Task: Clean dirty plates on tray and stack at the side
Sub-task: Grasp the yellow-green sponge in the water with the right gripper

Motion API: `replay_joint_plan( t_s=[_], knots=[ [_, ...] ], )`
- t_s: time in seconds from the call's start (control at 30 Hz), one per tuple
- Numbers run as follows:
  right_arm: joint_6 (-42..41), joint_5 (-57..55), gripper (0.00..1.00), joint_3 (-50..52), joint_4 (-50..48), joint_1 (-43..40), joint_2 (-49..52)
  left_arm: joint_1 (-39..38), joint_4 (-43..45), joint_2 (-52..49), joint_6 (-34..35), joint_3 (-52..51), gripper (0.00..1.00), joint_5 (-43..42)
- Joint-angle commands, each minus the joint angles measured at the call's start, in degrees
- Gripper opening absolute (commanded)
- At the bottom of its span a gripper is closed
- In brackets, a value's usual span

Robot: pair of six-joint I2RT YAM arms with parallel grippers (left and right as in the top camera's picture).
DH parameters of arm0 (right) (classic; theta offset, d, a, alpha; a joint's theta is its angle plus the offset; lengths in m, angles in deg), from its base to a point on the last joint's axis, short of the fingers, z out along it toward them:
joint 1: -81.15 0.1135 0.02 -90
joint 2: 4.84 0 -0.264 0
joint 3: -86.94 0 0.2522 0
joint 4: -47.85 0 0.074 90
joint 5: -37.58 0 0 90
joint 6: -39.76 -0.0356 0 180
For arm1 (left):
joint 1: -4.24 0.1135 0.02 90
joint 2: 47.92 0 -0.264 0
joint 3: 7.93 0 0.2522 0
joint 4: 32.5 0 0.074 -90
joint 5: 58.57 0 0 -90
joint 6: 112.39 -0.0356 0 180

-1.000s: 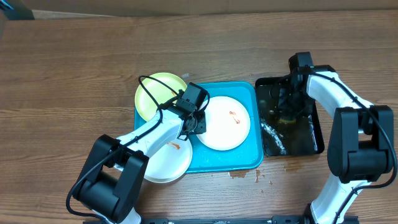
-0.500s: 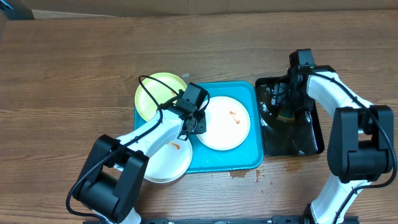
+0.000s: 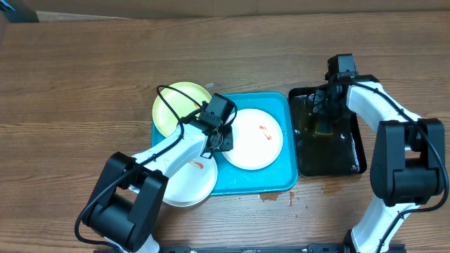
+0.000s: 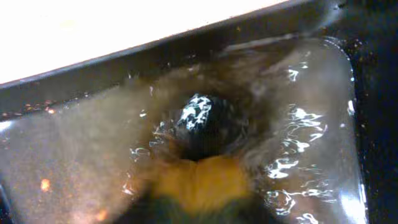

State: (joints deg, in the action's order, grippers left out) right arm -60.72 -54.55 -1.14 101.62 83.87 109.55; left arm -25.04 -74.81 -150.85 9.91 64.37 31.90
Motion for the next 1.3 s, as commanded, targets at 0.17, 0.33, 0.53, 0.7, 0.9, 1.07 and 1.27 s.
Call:
replay_joint_plan(
  t_s=[0.17, 0.33, 0.53, 0.7, 0.9, 1.07, 1.27],
  knots=[
    [0.0, 2.6, 0.84, 1.0, 2.4, -0.1, 1.8, -0.3, -0.3, -1.2, -0.2, 0.9, 0.42, -0.3],
    [0.0, 2.6, 0.51, 0.1, 7.2, -0.1, 1.7, -0.3, -0.3, -1.2, -0.2, 0.9, 0.42, -0.3],
    [0.0, 2.6, 0.19, 0.1, 12.9, -0.1, 1.7, -0.3, -0.3, -1.2, -0.2, 0.9, 0.42, -0.3],
    [0.5, 2.6, 0.3, 0.1, 16.5, -0.1, 1.7, -0.3, -0.3, -1.2, -0.2, 0.9, 0.42, -0.3],
    [1.5, 2.6, 0.37, 0.1, 14.4, -0.1, 1.7, -0.3, -0.3, -1.2, -0.1, 0.9, 0.43, -0.3],
    [1.5, 2.6, 0.06, 0.1, 14.8, -0.1, 1.7, -0.3, -0.4, -1.2, -0.2, 0.9, 0.43, -0.3],
    [3.1, 2.6, 0.04, -3.2, 19.1, -0.1, 1.7, -0.3, -0.3, -1.2, -0.1, 0.9, 0.36, -0.3]
  ],
)
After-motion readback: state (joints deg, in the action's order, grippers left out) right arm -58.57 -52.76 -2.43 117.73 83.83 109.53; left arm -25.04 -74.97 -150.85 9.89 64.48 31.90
